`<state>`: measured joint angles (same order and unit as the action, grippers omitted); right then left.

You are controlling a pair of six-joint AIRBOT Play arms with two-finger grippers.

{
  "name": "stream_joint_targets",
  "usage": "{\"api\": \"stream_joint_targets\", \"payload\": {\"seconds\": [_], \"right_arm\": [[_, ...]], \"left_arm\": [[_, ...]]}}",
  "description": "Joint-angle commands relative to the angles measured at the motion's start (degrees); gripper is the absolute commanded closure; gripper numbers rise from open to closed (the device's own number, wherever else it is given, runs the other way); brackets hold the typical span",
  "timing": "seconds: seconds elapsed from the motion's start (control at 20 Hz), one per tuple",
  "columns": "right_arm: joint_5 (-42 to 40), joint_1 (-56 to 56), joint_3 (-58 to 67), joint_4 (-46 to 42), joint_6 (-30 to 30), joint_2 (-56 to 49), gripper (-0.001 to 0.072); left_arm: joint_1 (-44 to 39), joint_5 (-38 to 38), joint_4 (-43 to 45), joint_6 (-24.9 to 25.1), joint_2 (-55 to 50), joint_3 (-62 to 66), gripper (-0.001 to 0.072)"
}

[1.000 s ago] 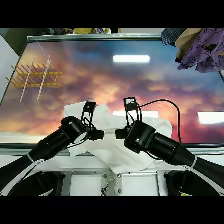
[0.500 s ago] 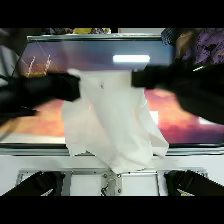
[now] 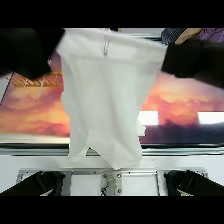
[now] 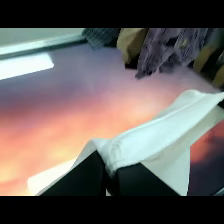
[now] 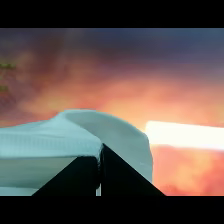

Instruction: Fold the clothes and pants, and hang the long-sleeved shirts on hangers.

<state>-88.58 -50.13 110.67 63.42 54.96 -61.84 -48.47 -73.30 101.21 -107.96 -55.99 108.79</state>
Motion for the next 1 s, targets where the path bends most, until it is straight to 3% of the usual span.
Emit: {"api": "stream_joint_targets", "payload": {"seconds": [0.0,0.2,0.35,0.45,0.6,0.75,0.8,0.85,0.9,0.95], "right_arm": [[-3.2,-7.4,-10.0,-3.8,-5.9,0.5,0.069],[-5.2,-12.4,-26.6,-5.2,-13.1,0.5,0.0689],[2.3,-10.7,-38.0,2.3,-13.9,0.0,0.069],[8.7,-6.5,-42.6,10.7,-12.8,-1.2,0.069],[17.4,1.4,-45.0,22.0,-3.2,-3.8,0.0689],[18.3,4.7,-45.0,23.0,1.1,-7.0,0.0677],[18.4,4.7,-45.0,23.0,2.9,-7.9,0.0646],[18.4,4.6,-45.0,23.0,4.4,-8.4,0.044],[18.6,4.6,-45.0,23.0,6.3,-8.7,0.0291],[18.8,4.7,-45.0,22.9,8.1,-8.7,0.0291]], "left_arm": [[-0.3,-4.9,-0.3,-3.3,5.0,-18.1,0.0681],[1.3,-3.3,-0.9,-10.1,12.1,-43.6,0.0681],[6.4,2.5,-7.3,-10.9,13.9,-56.3,0.0681],[10.8,6.7,-13.5,-8.0,12.8,-60.5,0.0681],[16.2,8.6,-22.1,-2.1,8.2,-61.8,0.068],[18.1,9.6,-28.2,3.3,3.2,-61.7,0.0681],[18.0,9.2,-28.4,3.7,1.7,-61.7,0.068],[18.0,8.7,-28.4,3.7,0.4,-61.7,0.0681],[18.0,8.5,-28.6,4.0,-0.5,-61.7,0.0681],[18.0,8.4,-28.9,4.3,-1.0,-61.7,0.068]]}}
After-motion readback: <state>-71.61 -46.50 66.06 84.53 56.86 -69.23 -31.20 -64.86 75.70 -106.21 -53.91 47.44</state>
